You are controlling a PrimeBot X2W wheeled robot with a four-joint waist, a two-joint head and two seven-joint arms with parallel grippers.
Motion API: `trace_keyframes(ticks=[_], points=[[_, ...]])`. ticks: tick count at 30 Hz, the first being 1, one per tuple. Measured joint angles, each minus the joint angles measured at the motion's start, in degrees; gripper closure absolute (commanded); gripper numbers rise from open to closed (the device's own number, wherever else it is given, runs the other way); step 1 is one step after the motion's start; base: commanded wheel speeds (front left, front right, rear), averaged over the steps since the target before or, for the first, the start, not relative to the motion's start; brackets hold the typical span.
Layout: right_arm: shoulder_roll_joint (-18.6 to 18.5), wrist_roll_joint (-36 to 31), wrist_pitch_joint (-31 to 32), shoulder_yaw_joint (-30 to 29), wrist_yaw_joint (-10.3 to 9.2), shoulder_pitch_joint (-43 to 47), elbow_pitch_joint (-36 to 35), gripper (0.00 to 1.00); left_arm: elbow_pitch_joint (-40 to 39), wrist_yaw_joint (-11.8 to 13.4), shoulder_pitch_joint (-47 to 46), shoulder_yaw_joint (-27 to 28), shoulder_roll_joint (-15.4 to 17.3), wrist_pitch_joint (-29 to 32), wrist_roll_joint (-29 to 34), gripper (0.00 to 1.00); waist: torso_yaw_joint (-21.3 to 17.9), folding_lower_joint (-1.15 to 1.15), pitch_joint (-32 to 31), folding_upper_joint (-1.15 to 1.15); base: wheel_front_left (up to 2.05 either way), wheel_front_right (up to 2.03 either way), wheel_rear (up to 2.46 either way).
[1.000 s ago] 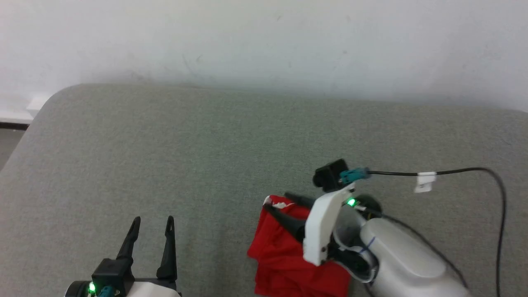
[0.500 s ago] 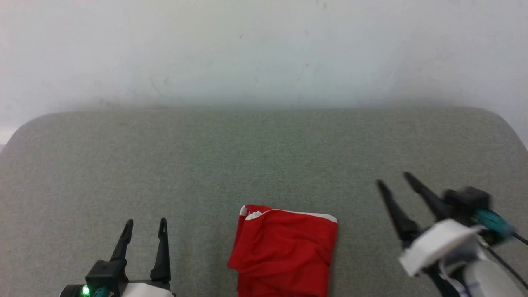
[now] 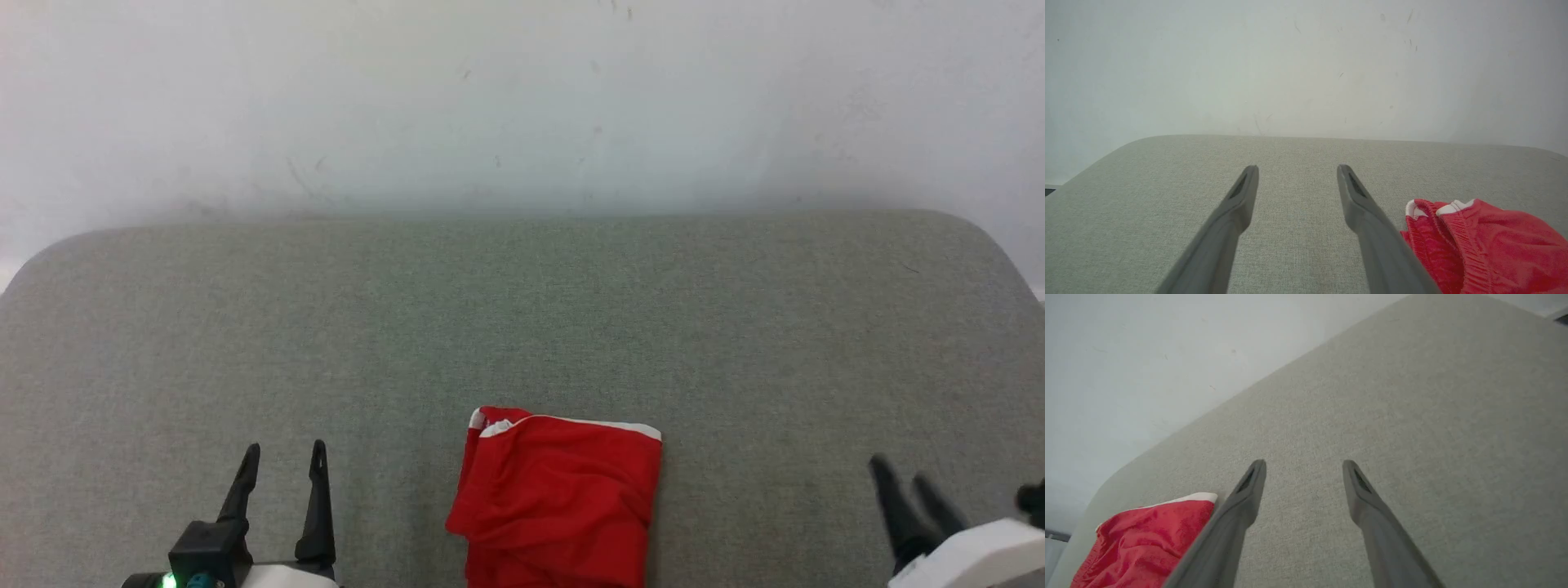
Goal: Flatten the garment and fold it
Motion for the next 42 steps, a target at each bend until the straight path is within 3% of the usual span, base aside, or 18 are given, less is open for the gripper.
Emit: trace_keyframes(ticks=[2,4,9,13,20,21,22,23,24,30,38,42], points=[[0.29,6.11,5.44,-0.42,-0.01,-0.34,4.74,0.0,0.34,0.0,-0.03,-0.08,-0.04,0.0,0.0,0.0,0.29,0.0,0.07,0.0,0.0,0.0,0.0],[0.25,16.74,10.68,0.67,-0.02,-1.61,9.99,0.0,0.77,-0.01,-0.06,-0.27,-0.1,0.0,-0.01,0.0,0.72,0.0,0.09,0.0,0.0,0.0,0.0],[0.46,31.48,17.93,8.28,-0.03,-6.16,20.03,0.0,1.47,-0.03,-0.4,-0.86,-0.18,0.0,0.0,0.0,2.02,0.0,0.2,0.0,0.0,0.0,0.0],[0.52,39.41,18.82,15.35,-0.05,-9.94,25.25,0.0,1.85,-0.09,-0.57,-1.21,-0.21,0.0,0.0,0.0,3.08,0.0,0.27,0.0,0.0,0.0,0.0],[0.52,47.57,16.56,25.92,-0.07,-16.44,34.16,0.0,2.44,-0.53,-0.75,-1.78,-0.38,0.0,0.01,0.0,4.45,0.0,0.59,0.0,0.0,0.0,0.0],[0.47,48.02,16.51,27.42,-0.07,-17.41,35.3,0.15,2.55,-0.53,-0.77,-1.79,-0.37,0.0,0.01,0.0,4.54,0.0,0.66,0.0,0.0,0.0,0.0],[0.37,48.57,16.49,28.67,-0.05,-18.31,36.15,0.62,2.68,-0.53,-0.82,-1.8,-0.36,0.0,0.01,0.0,4.63,0.0,0.67,0.0,0.0,0.0,0.0],[0.33,49.35,16.3,29.88,-0.07,-19.17,36.87,0.95,2.77,-0.53,-0.88,-1.83,-0.38,0.0,0.01,0.0,4.69,0.01,0.62,0.0,0.0,0.0,0.0],[0.35,49.41,15.82,31.09,-0.05,-19.94,37.49,1.0,2.8,-0.53,-0.88,-1.81,-0.38,0.0,0.01,0.0,4.7,0.01,0.56,0.0,0.0,0.0,0.0],[-2.0,38.39,11.16,38.57,-0.07,-22.84,36.89,1.0,2.83,-0.51,-0.71,-1.74,-0.47,0.0,0.01,0.0,3.94,0.01,-0.3,0.0,0.0,0.0,0.0],[-15.17,16.72,11.81,48.37,0.0,-25.01,26.51,1.0,2.5,-0.49,-0.36,-1.74,-0.85,0.0,-0.01,0.0,0.2,0.0,-0.81,0.0,0.0,0.0,0.0],[-21.91,8.21,15.81,48.42,0.01,-24.71,21.75,1.0,1.7,-0.43,-0.31,-1.67,-1.03,0.0,-0.07,0.0,-2.38,0.0,-0.45,0.0,0.0,0.0,0.0]])
